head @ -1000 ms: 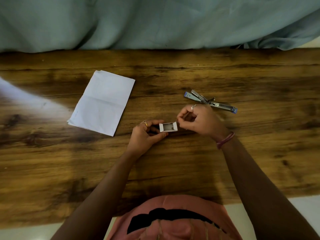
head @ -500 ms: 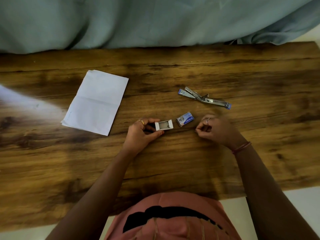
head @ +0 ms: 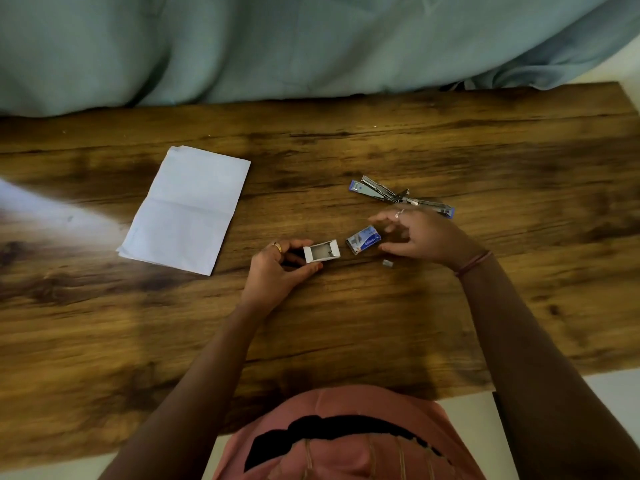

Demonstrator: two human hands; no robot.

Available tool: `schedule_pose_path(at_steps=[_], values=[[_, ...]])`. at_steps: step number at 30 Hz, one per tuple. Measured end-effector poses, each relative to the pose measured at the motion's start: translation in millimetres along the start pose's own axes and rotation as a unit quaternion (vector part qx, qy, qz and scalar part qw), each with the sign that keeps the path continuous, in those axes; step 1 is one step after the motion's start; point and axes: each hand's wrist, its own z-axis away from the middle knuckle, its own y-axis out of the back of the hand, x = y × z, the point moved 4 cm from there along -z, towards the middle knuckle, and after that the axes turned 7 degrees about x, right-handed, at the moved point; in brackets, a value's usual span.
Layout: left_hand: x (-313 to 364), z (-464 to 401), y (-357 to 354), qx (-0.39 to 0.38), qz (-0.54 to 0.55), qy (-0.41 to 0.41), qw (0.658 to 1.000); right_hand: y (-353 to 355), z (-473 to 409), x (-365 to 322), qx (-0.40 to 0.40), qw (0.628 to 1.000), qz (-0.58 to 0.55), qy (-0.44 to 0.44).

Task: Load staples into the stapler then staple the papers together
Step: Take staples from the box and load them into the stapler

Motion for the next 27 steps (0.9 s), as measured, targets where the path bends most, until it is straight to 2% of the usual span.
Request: schedule_pose_path(at_steps=[2, 5, 10, 13, 27], values=[[-1, 0, 0, 0.001, -0.001, 0.004, 1.0, -8, -6, -3, -0.02, 0.999, 0.033, 0.016], [-1, 0, -1, 0.002, -0.002, 0.01, 1.0, -12, -11, -7, -0.002, 0.999, 0.03, 0.029], [1, 1, 2, 0.031, 0.014, 0.019, 0.999, -7, -8, -11, 0.029, 0.994, -0.103, -0.006], [4, 1, 1, 0.035, 0.035, 0.032, 0.998, -5, -7, -15, 0.03, 0.99, -0.135, -0.012], [9, 4, 1, 0.043, 0.071, 0.029, 0.996, -2, -5, -16, 0.04, 0.996, -0.079, 0.014]])
